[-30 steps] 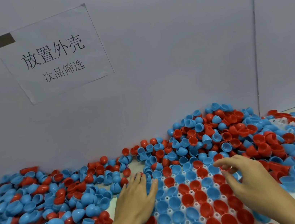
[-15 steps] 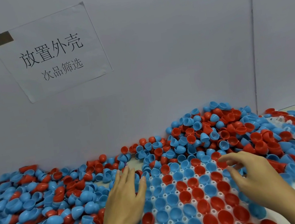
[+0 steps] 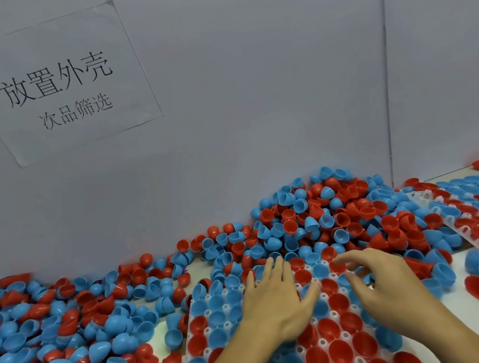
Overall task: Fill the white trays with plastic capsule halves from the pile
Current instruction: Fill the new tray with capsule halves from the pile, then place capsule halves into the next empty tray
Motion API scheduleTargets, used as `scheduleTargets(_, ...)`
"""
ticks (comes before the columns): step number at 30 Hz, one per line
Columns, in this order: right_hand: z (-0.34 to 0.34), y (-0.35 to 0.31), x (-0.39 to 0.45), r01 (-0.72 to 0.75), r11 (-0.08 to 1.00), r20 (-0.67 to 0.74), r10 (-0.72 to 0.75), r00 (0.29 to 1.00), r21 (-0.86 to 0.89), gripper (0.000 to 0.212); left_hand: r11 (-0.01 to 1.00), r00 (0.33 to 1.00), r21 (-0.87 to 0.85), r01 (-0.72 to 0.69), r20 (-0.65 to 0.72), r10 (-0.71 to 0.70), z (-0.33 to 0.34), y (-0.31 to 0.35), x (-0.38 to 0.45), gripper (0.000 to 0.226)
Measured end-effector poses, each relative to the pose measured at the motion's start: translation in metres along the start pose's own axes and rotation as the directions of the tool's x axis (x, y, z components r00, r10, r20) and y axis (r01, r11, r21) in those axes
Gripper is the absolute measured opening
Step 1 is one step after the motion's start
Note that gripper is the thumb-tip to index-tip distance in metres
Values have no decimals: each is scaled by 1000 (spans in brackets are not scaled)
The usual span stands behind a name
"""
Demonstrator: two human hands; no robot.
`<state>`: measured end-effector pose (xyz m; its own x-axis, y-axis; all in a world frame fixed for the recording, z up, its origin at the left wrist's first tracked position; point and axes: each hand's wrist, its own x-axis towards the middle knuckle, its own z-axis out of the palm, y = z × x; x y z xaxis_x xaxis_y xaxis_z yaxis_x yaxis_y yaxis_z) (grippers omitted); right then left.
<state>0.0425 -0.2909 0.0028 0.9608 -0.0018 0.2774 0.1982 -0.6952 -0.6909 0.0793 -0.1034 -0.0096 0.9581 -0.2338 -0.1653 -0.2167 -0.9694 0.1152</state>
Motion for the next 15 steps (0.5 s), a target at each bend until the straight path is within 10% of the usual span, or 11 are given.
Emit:
scheduleTargets(10,-1,12,2,-29,999,-24,29,999,-18,26,997,997,-15,-75,-31,74,-9,29,6,85)
scheduleTargets(15,-10,21,3,-126,992,-27,126,992,-26,29,983,945,-185,8,-319,-67,-19,-3,-37,71)
